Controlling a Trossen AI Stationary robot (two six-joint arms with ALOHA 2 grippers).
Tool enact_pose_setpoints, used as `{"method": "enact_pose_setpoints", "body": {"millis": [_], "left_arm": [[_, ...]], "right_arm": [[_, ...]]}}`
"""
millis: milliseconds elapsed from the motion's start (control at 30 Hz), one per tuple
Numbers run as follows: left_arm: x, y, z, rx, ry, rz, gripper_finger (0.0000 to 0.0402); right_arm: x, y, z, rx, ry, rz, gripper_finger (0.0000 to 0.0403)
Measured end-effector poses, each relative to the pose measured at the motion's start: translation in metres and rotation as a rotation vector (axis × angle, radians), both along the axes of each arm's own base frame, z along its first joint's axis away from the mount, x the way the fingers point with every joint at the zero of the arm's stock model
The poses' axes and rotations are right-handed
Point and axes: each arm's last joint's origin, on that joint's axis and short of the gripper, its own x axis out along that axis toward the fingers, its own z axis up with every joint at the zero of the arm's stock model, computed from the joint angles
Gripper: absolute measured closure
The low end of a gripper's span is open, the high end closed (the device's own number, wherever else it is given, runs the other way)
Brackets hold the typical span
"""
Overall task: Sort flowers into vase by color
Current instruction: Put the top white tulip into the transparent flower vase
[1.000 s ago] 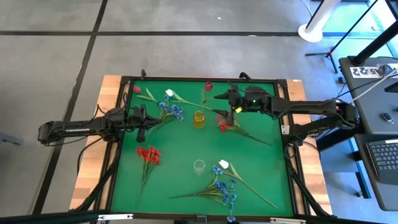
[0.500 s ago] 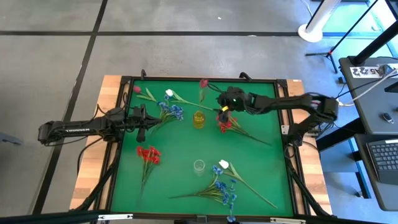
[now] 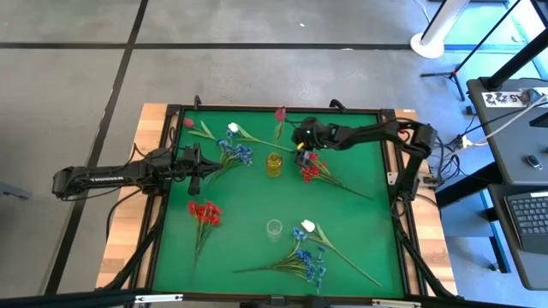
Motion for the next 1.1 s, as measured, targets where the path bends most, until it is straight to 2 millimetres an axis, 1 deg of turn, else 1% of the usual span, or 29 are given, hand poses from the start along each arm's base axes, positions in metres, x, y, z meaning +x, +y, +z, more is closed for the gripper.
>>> {"method": "enact_pose_setpoints", "body": {"millis": [133, 200, 267, 400, 667, 700, 733, 833, 900, 967, 1033, 1100], "left_arm": [[0.000, 0.000, 0.000, 0.000, 0.000, 0.000, 0.0401], [0.000, 0.000, 0.000, 0.000, 0.000, -0.001, 0.0401], [0.000, 0.000, 0.000, 0.000, 0.001, 0.000, 0.0401], [0.000, 0.000, 0.000, 0.000, 0.001, -0.001, 0.0401], [0.000, 0.000, 0.000, 0.000, 0.000, -0.001, 0.0401], [0.000, 0.000, 0.000, 0.000, 0.000, -0.001, 0.0401], [0.000, 0.000, 0.000, 0.000, 0.001, -0.001, 0.0401], [0.000, 0.000, 0.000, 0.000, 0.001, -0.001, 0.0401], [0.000, 0.000, 0.000, 0.000, 0.000, -0.001, 0.0401], [0.000, 0.000, 0.000, 0.000, 0.001, -0.001, 0.0401], [0.000, 0.000, 0.000, -0.001, 0.001, -0.001, 0.0401], [0.000, 0.000, 0.000, 0.000, 0.001, -0.001, 0.0401]], "right_arm": [[0.003, -0.002, -0.005, 0.002, 0.056, -0.015, 0.0122], [0.004, -0.003, -0.007, 0.002, 0.077, -0.023, 0.0136], [0.004, -0.003, -0.008, 0.003, 0.093, -0.028, 0.0159], [0.004, -0.003, -0.008, 0.007, 0.106, -0.028, 0.0221], [0.002, -0.004, -0.009, -0.010, 0.121, -0.034, 0.0378], [0.002, -0.006, -0.009, -0.014, 0.123, -0.041, 0.0389], [0.002, -0.006, -0.009, -0.018, 0.124, -0.048, 0.0393], [0.002, -0.009, -0.007, -0.016, 0.127, -0.090, 0.0384], [0.001, -0.011, -0.004, -0.028, 0.134, -0.131, 0.0389], [0.001, -0.014, 0.005, -0.054, 0.127, -0.166, 0.0396], [0.001, -0.016, 0.020, -0.091, 0.101, -0.198, 0.0395], [-0.004, -0.019, 0.033, -0.105, 0.090, -0.233, 0.0395]]}}
